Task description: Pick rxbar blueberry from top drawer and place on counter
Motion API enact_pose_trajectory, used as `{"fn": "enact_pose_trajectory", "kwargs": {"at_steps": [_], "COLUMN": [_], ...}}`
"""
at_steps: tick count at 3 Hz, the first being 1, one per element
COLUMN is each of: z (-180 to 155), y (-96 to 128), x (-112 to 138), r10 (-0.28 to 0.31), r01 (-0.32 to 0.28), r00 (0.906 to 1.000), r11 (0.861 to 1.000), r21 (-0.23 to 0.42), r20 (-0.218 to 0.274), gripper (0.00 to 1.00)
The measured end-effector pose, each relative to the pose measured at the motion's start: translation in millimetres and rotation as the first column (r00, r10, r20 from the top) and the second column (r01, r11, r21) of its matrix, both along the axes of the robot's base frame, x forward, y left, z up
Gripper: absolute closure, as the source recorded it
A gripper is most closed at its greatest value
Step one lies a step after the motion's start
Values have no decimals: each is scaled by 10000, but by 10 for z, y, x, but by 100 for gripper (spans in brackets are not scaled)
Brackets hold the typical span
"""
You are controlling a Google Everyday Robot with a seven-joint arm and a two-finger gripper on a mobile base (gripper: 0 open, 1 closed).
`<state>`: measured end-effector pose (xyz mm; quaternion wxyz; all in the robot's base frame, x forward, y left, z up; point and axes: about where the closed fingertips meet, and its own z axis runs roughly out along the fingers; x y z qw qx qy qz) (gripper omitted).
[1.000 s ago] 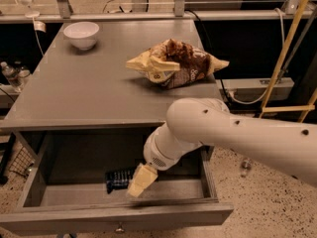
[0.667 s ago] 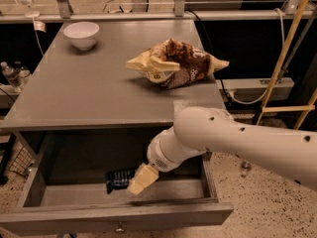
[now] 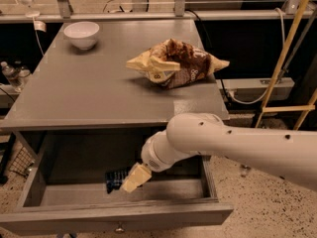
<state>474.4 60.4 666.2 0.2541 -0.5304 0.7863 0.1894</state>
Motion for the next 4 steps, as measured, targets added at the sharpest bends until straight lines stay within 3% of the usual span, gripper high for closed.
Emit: {"fn": "enact_pose_trajectory", "kwargs": {"at_steps": [2, 4], "z": [-227, -334], "y": [394, 607], "x": [-13, -60], "r10": [569, 532], "r01": [-567, -533], "r00": [9983, 9983], "r11": [9981, 9986], "r21": [-242, 3], "r20": [90, 253], "gripper": [0, 0]}}
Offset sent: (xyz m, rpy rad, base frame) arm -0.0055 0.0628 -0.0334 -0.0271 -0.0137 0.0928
